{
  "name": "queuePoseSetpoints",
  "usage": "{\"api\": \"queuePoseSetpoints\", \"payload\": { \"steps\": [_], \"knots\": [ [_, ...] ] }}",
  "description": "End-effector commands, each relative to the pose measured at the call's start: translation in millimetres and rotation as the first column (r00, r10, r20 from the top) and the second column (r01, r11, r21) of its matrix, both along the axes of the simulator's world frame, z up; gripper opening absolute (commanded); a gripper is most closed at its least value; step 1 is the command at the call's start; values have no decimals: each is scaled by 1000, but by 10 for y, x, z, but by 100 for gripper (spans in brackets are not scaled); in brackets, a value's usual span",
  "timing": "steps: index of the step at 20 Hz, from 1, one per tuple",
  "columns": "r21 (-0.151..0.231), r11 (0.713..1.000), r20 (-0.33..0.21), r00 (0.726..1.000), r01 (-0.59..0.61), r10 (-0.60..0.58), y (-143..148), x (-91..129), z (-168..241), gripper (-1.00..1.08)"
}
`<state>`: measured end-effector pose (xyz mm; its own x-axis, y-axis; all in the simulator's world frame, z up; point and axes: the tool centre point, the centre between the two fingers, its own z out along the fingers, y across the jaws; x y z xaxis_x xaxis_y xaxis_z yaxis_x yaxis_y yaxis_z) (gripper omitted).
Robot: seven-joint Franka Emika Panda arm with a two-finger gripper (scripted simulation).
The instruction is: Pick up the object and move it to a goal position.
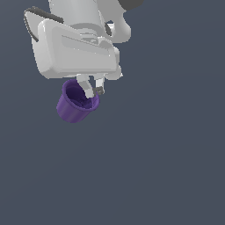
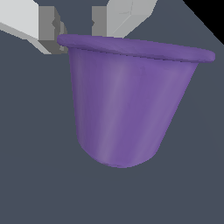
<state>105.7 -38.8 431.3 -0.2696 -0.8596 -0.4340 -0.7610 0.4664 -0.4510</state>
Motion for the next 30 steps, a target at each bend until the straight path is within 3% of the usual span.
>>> {"api": "queuePoseSetpoints", "payload": {
  "steps": [1, 14, 30],
  "knots": [
    [-10, 999, 23, 999, 32, -31, 19, 23, 192, -100],
    [-39, 992, 81, 989, 123, -120, 84, 74, 712, -100],
    [-43, 990, 83, 988, 132, -128, 185, 174, 780, -100]
  ]
}}
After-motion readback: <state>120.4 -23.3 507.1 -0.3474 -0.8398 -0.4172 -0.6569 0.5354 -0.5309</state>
